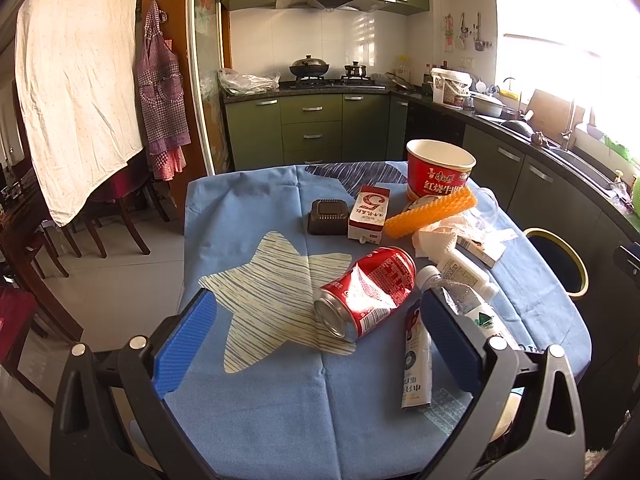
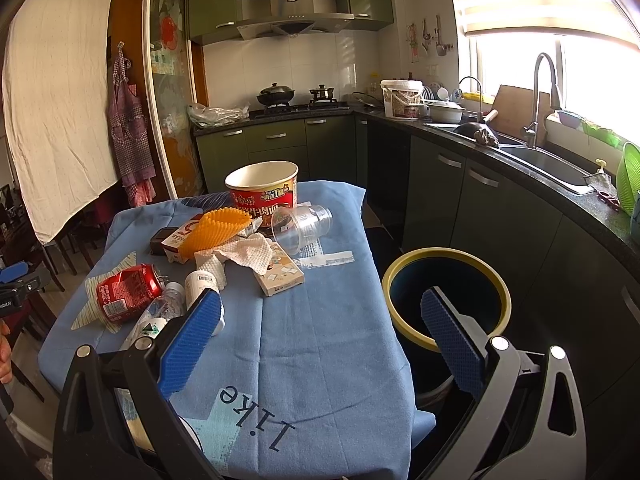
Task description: Collect trash
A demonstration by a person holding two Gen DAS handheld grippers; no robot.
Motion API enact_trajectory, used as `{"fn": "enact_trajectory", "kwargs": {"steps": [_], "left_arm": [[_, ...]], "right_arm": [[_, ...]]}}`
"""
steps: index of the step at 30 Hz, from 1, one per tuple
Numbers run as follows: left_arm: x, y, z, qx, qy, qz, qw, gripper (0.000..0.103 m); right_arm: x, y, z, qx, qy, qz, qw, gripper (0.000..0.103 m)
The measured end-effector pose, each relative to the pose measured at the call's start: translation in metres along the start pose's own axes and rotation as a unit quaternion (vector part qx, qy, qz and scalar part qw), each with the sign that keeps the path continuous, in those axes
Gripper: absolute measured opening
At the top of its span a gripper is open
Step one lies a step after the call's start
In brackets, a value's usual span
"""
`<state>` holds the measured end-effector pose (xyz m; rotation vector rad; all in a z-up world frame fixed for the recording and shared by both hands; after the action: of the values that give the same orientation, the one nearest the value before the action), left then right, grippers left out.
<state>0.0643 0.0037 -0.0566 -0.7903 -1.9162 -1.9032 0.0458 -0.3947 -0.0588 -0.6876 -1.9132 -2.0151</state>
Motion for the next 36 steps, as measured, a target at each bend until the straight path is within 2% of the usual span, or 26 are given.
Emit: {"fn": "enact_trajectory", "kwargs": {"steps": [20, 25, 31, 36], "left_arm": [[0.000, 0.000, 0.000, -0.001, -0.001, 0.001, 1.0000, 0.097], [-0.009, -0.002, 0.000, 0.001, -0.006, 0.014, 0.9999, 0.097], [-0.025, 0.011, 0.008, 0.003, -0.010, 0.027, 0.9996, 0.097], [-0.044, 0.035, 0.010, -0.002, -0.024, 0.032, 0.9992, 0.097]], "right_arm": [[0.000, -0.001, 0.000, 0.001, -0.001, 0.001, 1.000, 0.099], [-0.010, 0.002, 0.002, 0.011, 0.010, 0.017, 1.000, 0.099], [-0.054, 0.049, 0.026, 0.061, 0.078, 0.083, 0.992, 0.099], [-0.113, 0.103, 0.048, 0.093, 0.076, 0.128, 0.985, 0.099]]}}
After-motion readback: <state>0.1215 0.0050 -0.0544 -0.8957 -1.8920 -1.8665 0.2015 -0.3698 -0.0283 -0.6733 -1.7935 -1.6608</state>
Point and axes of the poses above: each gripper's, at about its wrist camera, not at the fingertips, and x roughly against the way its jaws point, z to its left, y to its top, the point moved 8 cm from there along -x, roughly the way its jaws point, and after that the axes turned 9 degrees about -y, right-handed, at the moved point
